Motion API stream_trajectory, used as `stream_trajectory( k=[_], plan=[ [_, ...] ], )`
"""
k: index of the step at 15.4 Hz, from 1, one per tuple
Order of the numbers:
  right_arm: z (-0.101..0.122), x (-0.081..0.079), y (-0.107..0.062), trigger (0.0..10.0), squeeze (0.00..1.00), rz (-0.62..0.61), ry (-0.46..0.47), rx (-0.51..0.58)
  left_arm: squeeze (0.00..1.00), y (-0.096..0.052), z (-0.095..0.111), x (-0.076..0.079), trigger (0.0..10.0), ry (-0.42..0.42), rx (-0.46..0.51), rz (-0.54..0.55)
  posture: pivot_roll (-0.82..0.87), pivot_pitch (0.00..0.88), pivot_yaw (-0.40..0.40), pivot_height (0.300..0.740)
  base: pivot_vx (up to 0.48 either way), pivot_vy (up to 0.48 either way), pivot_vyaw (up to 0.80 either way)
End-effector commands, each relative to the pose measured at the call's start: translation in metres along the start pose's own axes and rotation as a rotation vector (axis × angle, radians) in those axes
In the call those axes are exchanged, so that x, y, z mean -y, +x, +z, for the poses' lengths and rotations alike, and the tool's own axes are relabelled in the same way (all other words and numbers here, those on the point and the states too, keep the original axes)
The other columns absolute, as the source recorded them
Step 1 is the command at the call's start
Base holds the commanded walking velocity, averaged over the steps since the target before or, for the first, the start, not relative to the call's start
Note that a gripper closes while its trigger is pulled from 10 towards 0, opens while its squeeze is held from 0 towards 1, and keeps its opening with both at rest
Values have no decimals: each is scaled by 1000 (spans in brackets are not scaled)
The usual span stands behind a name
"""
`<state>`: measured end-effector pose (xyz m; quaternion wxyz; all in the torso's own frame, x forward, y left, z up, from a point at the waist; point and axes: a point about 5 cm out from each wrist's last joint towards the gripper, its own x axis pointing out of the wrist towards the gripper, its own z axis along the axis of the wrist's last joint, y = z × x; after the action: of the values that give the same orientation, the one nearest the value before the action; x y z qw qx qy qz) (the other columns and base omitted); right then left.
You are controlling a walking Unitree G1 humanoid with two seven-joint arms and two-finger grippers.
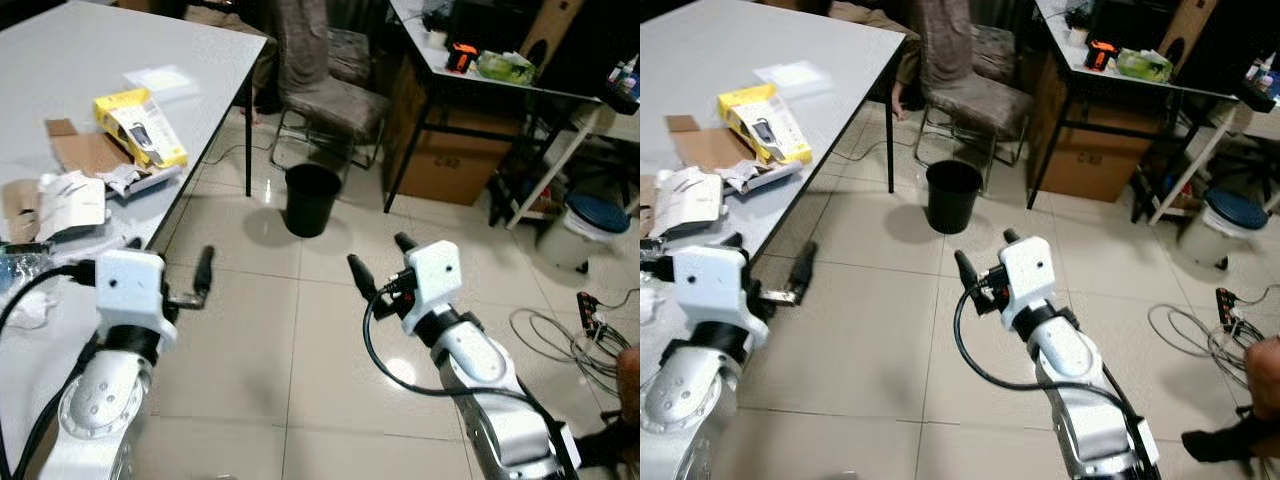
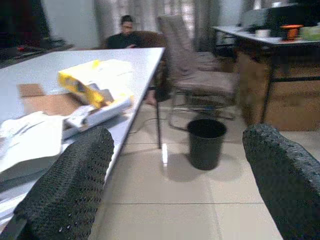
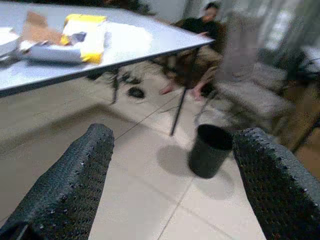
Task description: Picking trash to rubbish bin
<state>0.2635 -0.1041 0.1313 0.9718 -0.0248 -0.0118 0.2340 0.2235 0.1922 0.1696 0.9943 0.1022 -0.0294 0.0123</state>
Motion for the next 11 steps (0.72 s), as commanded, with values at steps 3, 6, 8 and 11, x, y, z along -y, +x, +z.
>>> stream_trajectory(
  k=[3,6,8,11],
  plan=[
    [5,-4,5,10000,0,48,-11,9,0,0,2,-5,10000,18,-4,53,101,57,-131,740,0,0,800],
    [8,-12,6,10000,0,119,-9,25,0,-2,4,-8,10000,19,1,75,107,55,-137,740,0,0,800],
    [14,-16,7,10000,0,156,-20,53,0,-3,11,-13,10000,4,37,127,111,51,-142,740,0,0,800],
    [20,-12,15,10000,0,148,-43,74,0,-3,8,-13,10000,-17,7,133,119,38,-153,740,0,0,800]
  ],
)
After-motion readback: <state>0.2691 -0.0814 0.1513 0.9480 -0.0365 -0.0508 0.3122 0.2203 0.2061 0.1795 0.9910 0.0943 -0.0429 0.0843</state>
